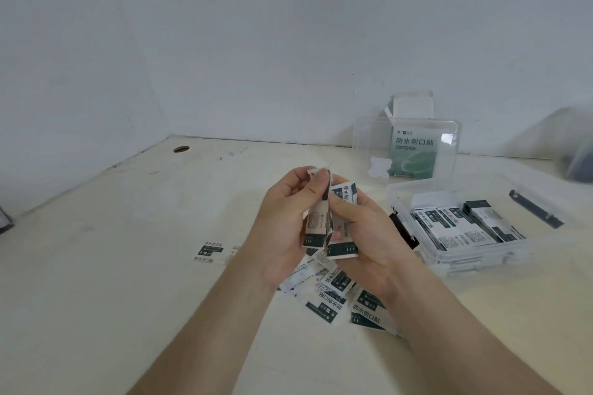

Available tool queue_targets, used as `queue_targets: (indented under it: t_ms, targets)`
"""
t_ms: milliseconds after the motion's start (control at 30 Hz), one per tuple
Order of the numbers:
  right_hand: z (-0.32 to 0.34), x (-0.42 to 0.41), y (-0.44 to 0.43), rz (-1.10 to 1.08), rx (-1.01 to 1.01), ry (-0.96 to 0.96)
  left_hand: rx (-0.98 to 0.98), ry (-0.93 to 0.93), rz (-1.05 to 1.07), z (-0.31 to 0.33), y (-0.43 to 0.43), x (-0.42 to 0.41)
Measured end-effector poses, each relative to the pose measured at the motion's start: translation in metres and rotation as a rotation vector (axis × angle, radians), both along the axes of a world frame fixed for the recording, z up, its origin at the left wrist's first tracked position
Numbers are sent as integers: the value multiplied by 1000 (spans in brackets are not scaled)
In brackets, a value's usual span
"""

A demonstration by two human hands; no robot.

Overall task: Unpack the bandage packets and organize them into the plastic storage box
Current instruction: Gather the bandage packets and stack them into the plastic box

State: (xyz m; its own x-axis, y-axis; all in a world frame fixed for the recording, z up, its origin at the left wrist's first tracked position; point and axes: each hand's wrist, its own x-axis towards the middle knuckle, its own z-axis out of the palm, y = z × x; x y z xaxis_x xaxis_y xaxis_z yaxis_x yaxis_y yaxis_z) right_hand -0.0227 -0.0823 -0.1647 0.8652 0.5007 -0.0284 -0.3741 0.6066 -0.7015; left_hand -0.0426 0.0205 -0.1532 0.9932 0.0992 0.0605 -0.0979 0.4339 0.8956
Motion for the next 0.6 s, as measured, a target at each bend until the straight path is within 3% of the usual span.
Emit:
queue_targets:
  t_ms: [167, 333, 467, 600]
  targets:
    - [-2, -2, 1, -103, -183, -78, 134, 17, 55, -3, -9, -2]
    - [2, -3, 1, -139, -187, 34, 296, -12, 168, -3, -9, -1]
    - [3, -2, 2, -23, -136, 116, 347, 5, 172, -2, -6, -2]
    - [5, -4, 1, 100, -103, 75, 566, -77, 281, -6, -6, 2]
